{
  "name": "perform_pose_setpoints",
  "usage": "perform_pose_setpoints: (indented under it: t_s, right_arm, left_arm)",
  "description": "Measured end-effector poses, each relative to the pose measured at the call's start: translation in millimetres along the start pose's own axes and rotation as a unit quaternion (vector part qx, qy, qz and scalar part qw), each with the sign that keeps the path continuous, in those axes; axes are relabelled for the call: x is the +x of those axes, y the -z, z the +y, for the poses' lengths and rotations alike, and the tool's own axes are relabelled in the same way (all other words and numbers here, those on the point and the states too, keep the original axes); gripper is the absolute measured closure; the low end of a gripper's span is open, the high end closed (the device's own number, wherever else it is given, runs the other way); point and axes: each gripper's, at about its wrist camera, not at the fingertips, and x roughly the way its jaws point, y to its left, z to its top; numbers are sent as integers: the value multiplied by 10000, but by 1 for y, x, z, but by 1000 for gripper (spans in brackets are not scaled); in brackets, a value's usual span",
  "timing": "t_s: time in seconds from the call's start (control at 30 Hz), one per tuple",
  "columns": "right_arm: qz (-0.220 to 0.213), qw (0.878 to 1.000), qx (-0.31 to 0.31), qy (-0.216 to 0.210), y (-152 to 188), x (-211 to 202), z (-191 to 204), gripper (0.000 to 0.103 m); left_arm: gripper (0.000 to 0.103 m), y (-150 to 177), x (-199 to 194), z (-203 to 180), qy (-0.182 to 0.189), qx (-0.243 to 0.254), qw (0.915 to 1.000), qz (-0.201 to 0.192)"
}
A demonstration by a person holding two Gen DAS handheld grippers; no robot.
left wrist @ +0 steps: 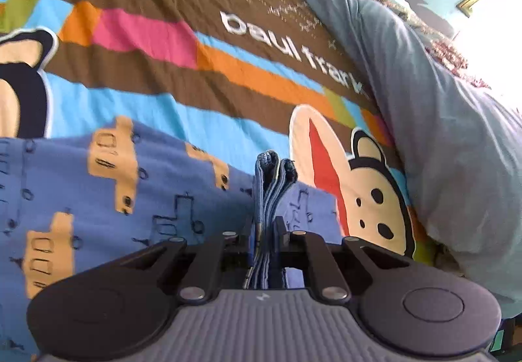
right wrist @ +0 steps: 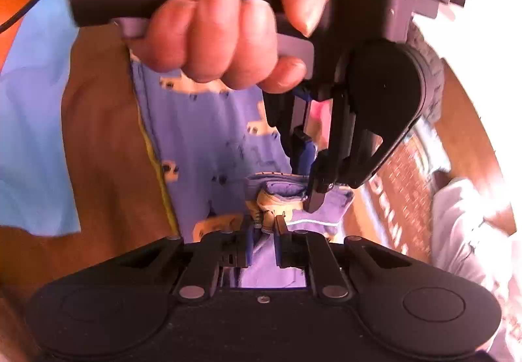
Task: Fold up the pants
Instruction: 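Lift the cuff with both grippers and fold it over the pants, then open both grippers and release the folded cuffs onto the pants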
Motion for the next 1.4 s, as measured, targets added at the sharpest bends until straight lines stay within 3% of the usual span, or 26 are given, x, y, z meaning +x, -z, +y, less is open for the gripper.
perform_pose_setpoints:
  t_s: [0.17,0.47,0.57,0.63,0.67,0.73,0.83,0.97,1.03,1.07,1.13,1.2,1.23,1.27,1.33,1.4]
  right_arm:
    - [-312,9993,-178,86,-26,-14,11,90]
    - [-673,9947,-664,-394,-76,1,58,90]
    - [-652,9928,-867,-511,-78,5,70,78]
    - [-672,9908,-1073,-470,-72,-1,72,52]
    - [-703,9903,-1124,-414,-68,-4,70,45]
    - [-812,9903,-1112,-159,-61,-15,58,35]
    - [-830,9920,-713,621,-43,-24,20,22]
    - [-286,9916,436,1183,-21,-6,-40,28]
    - [106,9835,1511,992,-8,9,-77,45]
    - [244,9747,2066,811,-4,15,-91,51]
    - [441,9327,3580,-46,15,33,-122,76]
    - [396,8996,4279,-776,29,41,-124,79]
    - [438,8960,4311,-970,30,41,-119,79]
    - [556,9002,4182,-1083,27,46,-114,79]
    - [1019,9150,3710,-1213,21,55,-95,73]
    - [1404,9210,3405,-1269,17,65,-83,69]
  left_arm:
    - [92,5,-26,31,-69,-11,10000,-53]
    - [90,28,-49,101,-578,-188,9978,-264]
    - [82,29,-44,107,-813,-107,9963,-241]
    - [79,31,-50,109,-756,-214,9964,-315]
    - [73,32,-54,109,-797,-227,9958,-383]
    - [61,36,-64,105,-1112,-171,9915,-652]
    - [59,41,-76,88,-1553,132,9808,-1175]
    - [57,44,-75,60,-1409,517,9758,-1589]
    - [52,43,-62,48,-1277,629,9766,-1613]
    - [52,43,-55,44,-1231,678,9774,-1579]
    - [52,45,-37,36,-1225,790,9782,-1481]
    - [50,46,-16,33,-1533,972,9761,-1196]
    - [50,47,-6,33,-1719,1052,9738,-1057]
    - [50,49,0,35,-1805,1117,9716,-1043]
    - [50,53,-3,38,-1723,1146,9719,-1120]
    - [50,55,-8,40,-1696,1191,9724,-1074]
